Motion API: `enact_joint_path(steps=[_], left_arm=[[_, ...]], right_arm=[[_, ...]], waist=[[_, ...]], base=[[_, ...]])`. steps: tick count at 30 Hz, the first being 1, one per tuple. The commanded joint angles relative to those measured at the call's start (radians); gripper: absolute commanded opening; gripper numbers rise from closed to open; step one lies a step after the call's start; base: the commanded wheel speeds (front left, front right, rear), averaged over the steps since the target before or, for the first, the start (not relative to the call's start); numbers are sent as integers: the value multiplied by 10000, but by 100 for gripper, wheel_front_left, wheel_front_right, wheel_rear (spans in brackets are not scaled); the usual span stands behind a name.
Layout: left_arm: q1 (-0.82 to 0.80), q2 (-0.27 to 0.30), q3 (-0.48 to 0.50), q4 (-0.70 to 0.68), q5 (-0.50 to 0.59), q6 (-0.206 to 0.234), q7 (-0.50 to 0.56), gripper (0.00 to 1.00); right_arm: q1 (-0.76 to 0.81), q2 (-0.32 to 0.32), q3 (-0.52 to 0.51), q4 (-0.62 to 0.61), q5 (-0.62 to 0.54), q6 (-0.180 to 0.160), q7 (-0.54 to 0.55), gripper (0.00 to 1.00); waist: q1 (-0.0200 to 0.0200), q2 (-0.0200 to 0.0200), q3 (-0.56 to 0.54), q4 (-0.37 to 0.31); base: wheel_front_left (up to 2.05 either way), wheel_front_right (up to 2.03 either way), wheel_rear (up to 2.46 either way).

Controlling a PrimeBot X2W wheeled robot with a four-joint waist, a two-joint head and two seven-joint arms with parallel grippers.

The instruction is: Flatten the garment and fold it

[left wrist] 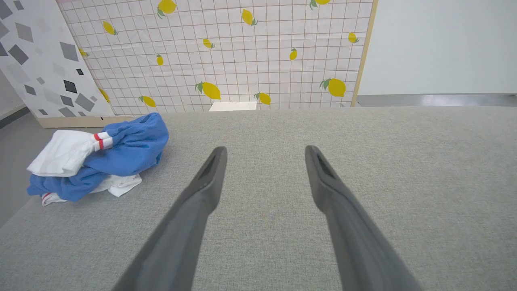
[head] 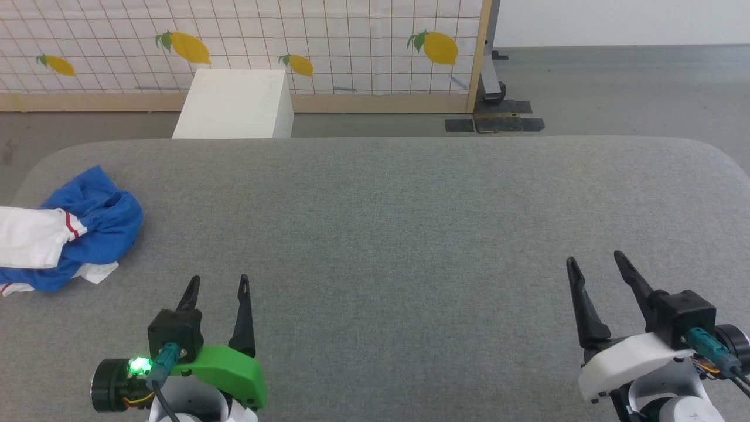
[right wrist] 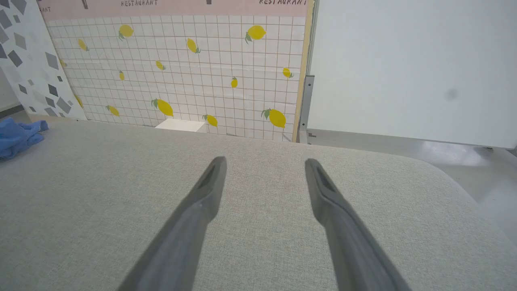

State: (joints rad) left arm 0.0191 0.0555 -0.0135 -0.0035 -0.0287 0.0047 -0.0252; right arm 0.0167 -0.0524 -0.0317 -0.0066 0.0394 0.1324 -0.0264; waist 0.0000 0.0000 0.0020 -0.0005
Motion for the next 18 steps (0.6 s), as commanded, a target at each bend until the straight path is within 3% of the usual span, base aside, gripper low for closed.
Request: enact_joint_path(steps=[1,18], left_arm=[[-80,-7,-29,7,-104,90,-97,100],[-120,-14,-101,-68,-477,179,-447,100]], right_arm=[[13,3,-64,-121,162,-2,-97,100],[116,6,-248,-519,843,-4,-445,100]], waist=[[0,0,2,-1],[0,0,2,-1]], base=[[0,0,0],[0,0,0]])
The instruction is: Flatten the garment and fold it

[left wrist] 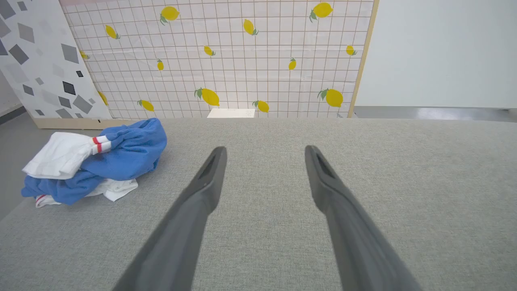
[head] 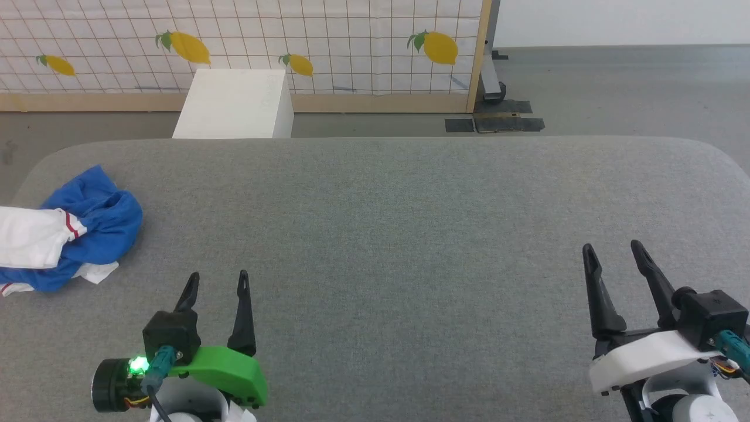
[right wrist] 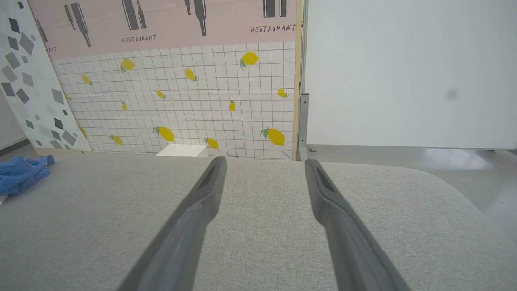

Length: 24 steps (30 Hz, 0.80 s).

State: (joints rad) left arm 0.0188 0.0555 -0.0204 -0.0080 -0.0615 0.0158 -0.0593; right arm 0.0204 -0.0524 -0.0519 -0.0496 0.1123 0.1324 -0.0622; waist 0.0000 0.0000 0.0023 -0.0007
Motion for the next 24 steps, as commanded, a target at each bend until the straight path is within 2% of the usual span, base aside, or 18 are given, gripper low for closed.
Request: enact_joint_path(steps=[1,24], left_arm=[[-118,-14,-36,-31,-181,64,-128,100],[-163,-24,-189,-32,-593,160,-596,100]], right_arm=[[88,6,-58,-114,164,-5,-109,100],[287,10,-271,-419,950,-8,-575,100]], waist=[[0,0,1,1],[0,0,1,38]], base=[[0,0,0],[0,0,0]])
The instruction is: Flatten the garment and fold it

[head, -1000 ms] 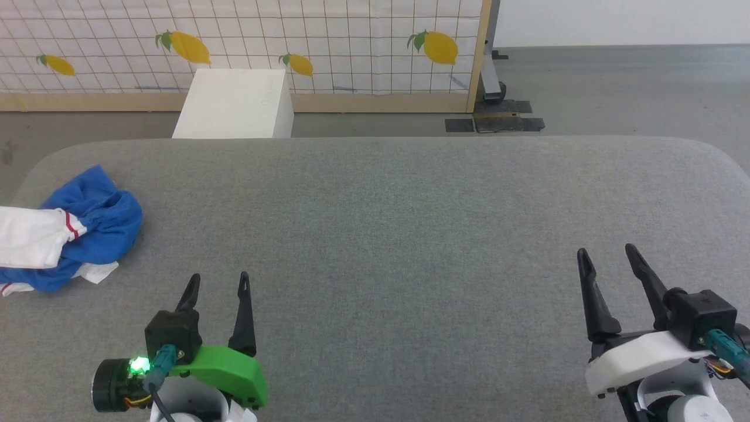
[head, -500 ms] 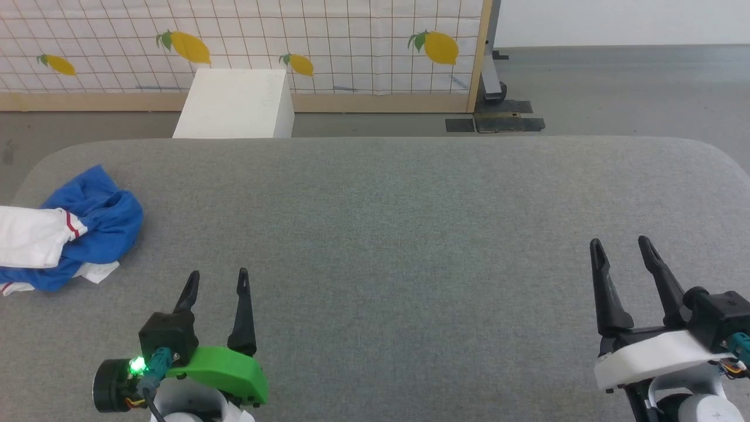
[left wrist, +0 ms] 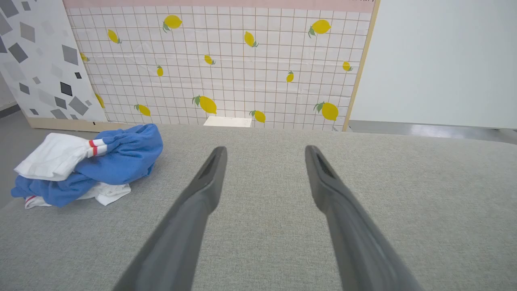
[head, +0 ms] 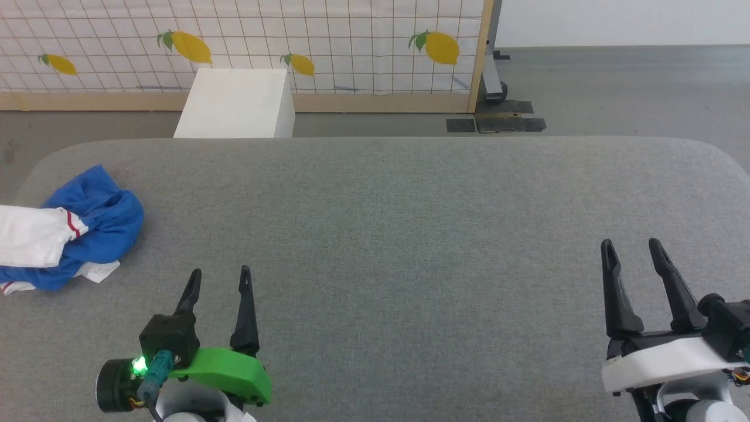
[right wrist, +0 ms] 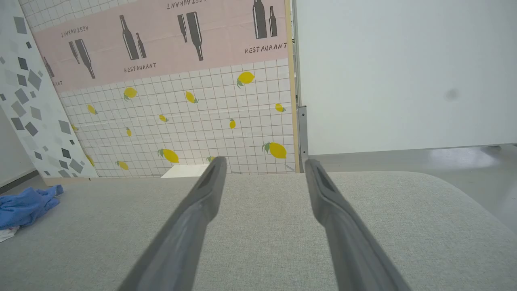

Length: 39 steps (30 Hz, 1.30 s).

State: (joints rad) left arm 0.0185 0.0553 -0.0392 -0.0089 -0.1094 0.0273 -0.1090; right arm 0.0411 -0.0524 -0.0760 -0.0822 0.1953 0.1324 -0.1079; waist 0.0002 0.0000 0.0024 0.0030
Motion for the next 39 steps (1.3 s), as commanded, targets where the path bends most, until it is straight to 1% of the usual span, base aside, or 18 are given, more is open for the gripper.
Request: enact_joint_path(steps=[1,18,32,39], left_arm=[[-163,-23,-11,-21,-130,48,-122,100],[-237,-30,-136,-39,-341,146,-509,100],[-281,-36,-264,34,-302,185,-801,100],[-284,-39,-317,75,-350,234,-942,100]], right_arm=[[92,10,-22,-92,126,-8,-141,100],[216,14,-112,-210,163,-10,-526,100],[337,16,87,-314,-455,-12,-816,100],[402,17,90,-304,-491,-13,-956,100]], waist=[[-2,0,0,5],[-2,0,63,24],[-2,0,111,54],[-2,0,113,77]], base=[[0,0,0],[0,0,0],[0,0,0],[0,0,0]])
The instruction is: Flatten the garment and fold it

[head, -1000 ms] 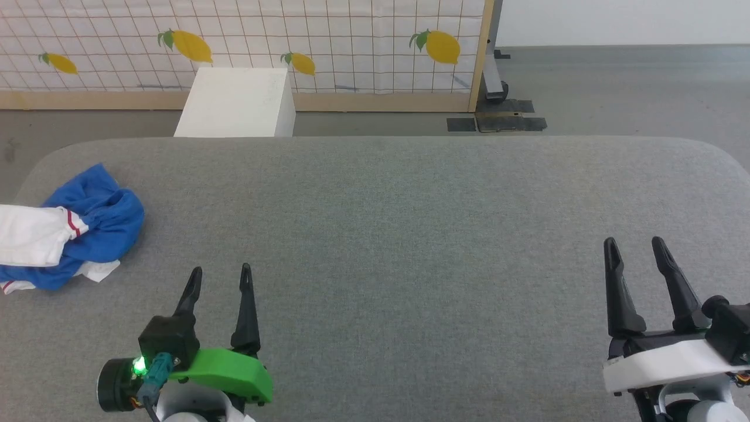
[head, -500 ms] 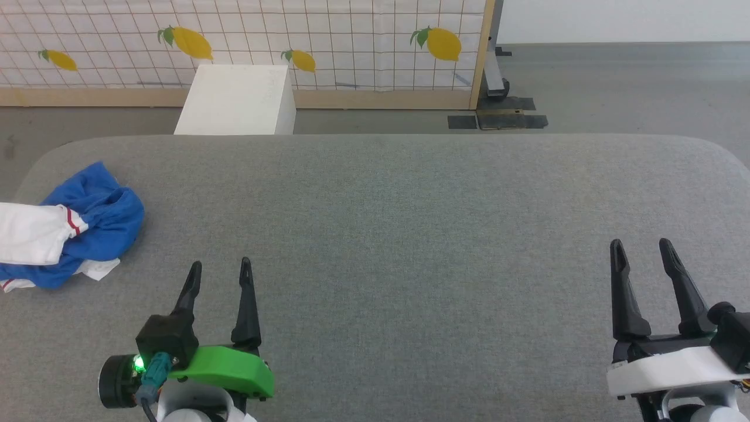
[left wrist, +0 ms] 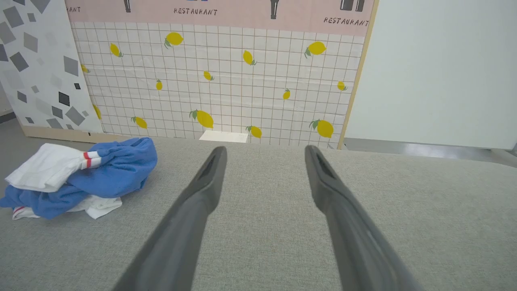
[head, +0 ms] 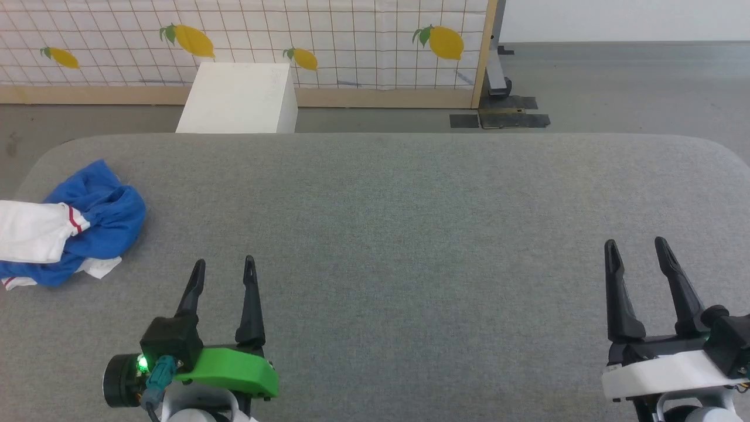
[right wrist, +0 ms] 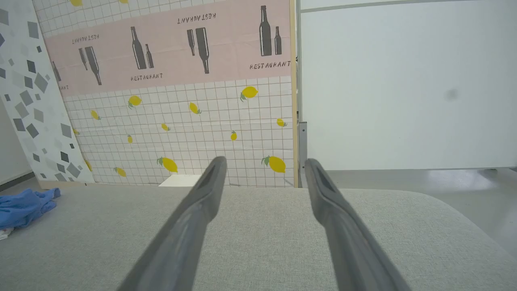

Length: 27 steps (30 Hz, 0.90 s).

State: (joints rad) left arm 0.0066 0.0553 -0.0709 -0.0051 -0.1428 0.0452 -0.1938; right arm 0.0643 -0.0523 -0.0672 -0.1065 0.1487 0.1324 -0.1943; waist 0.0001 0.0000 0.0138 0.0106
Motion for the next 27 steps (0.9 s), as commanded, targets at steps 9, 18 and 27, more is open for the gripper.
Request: enact_joint_path(steps=[9,18,27], left_arm=[[-193,-43,-66,70,-164,65,-281,100],[-212,-47,-106,121,-297,43,-463,100],[-223,-51,-171,222,-459,-7,-650,100]], right_arm=[[245,17,-12,0,52,-14,-277,100],[306,19,-26,76,85,-16,-459,100],[407,20,-35,50,137,-17,-644,100]], waist=[[-1,0,8,29],[-1,0,18,38],[-1,0,19,59]], base=[[0,0,0],[0,0,0],[0,0,0]])
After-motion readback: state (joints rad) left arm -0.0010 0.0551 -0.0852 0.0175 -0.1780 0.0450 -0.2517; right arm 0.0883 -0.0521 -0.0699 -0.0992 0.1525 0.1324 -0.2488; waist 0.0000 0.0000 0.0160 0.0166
